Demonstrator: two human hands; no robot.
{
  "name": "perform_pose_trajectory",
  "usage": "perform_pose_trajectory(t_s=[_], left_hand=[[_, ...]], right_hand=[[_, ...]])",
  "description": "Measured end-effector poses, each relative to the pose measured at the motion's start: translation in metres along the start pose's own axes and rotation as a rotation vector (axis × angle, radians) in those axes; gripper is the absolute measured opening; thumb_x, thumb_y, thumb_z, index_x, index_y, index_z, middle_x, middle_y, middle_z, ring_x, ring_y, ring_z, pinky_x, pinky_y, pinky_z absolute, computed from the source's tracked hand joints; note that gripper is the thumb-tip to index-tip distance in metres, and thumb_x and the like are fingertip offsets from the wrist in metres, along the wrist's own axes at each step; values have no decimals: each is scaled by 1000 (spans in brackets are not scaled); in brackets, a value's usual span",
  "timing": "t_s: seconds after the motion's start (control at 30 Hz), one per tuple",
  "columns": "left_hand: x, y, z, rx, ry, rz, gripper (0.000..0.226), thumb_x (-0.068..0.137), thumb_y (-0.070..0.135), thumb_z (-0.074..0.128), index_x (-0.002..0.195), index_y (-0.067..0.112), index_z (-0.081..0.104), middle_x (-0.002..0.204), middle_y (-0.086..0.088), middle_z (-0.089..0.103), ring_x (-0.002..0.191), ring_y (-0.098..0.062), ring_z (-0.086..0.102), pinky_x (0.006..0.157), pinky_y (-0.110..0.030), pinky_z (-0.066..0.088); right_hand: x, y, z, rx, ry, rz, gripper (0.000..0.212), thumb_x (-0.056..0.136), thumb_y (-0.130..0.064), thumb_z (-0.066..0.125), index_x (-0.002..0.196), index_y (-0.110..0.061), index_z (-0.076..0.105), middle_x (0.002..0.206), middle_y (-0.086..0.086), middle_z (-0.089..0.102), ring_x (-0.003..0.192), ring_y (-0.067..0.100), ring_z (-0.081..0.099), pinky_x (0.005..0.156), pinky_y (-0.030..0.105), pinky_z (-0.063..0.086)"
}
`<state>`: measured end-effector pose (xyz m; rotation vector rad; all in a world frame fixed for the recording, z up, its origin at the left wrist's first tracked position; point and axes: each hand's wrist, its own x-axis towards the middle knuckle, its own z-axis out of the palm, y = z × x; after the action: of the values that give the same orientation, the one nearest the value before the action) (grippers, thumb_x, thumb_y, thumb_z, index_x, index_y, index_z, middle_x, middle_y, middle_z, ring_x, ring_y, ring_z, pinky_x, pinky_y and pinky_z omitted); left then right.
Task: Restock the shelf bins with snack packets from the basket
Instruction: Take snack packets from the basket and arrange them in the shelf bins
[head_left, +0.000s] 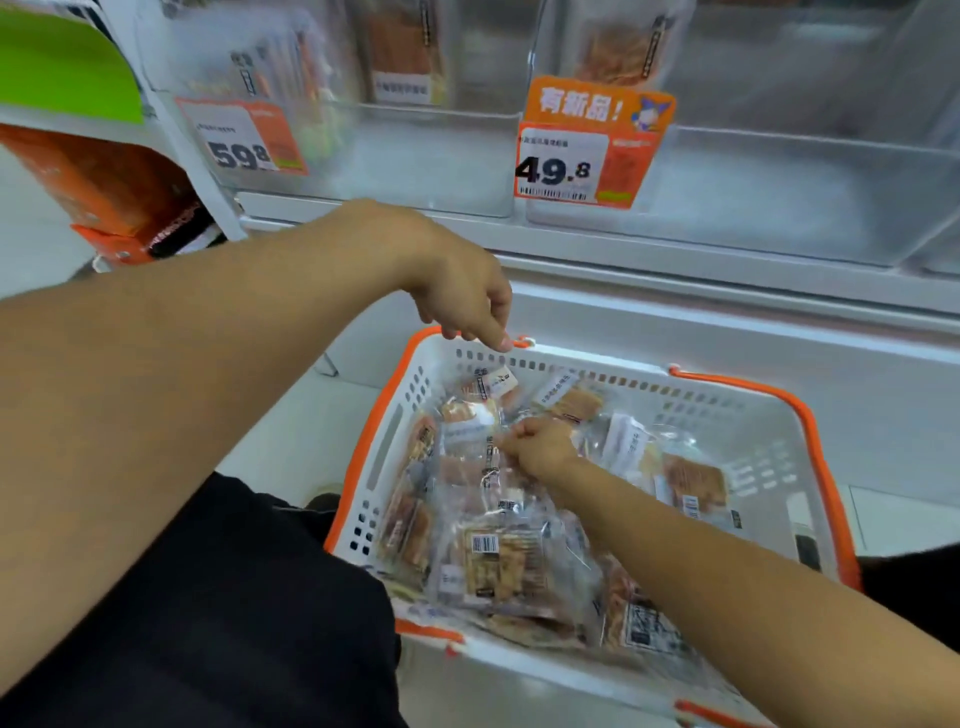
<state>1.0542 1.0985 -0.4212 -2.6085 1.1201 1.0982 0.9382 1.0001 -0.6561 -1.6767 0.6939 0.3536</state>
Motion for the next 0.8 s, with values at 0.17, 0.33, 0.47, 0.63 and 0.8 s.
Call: perform_pose_trajectory(t_s=[0.17, 0.33, 0.47, 0.63, 0.8], left_hand=[[0, -22, 0, 45, 5, -63, 52, 88, 53, 64, 129, 23, 53, 118, 0, 62, 102, -20, 64, 97, -40, 51], [-13, -46, -21, -135, 244, -159, 87, 72, 58, 76, 137, 10, 42, 132, -5, 54, 101, -25, 63, 87, -38, 55], [-30, -56, -37, -735, 256, 29, 49, 75, 35, 81, 113, 9, 64, 95, -3, 72, 77, -12, 66, 63, -25, 53], [-55, -71, -40, -949, 431, 242, 21, 85, 5, 71, 71, 21, 68, 72, 3, 72, 65, -7, 66, 57, -20, 54], [-61, -83, -43, -1101, 860, 190, 27, 80, 10, 78, 104, 20, 68, 90, -1, 70, 85, -14, 67, 77, -31, 56]], right_hand=[[-7, -63, -55, 129, -178, -162, 18, 101, -12, 56, 84, -16, 49, 107, 31, 67, 84, 35, 64, 77, 54, 57], [-46, -137, -98, 231, -224, -361, 9, 102, -13, 52, 93, -14, 51, 90, 15, 57, 74, 29, 64, 72, 48, 62], [-76, -183, -93, 474, -182, -515, 16, 102, -12, 47, 118, -6, 51, 93, 9, 66, 73, 28, 71, 69, 45, 63], [-108, -232, -84, 314, -112, -718, 26, 95, -14, 61, 118, -8, 53, 110, 15, 73, 89, 29, 72, 70, 43, 62], [-114, -300, -72, -269, 142, -932, 12, 89, -9, 72, 102, -9, 73, 82, 12, 75, 70, 23, 74, 57, 36, 61]])
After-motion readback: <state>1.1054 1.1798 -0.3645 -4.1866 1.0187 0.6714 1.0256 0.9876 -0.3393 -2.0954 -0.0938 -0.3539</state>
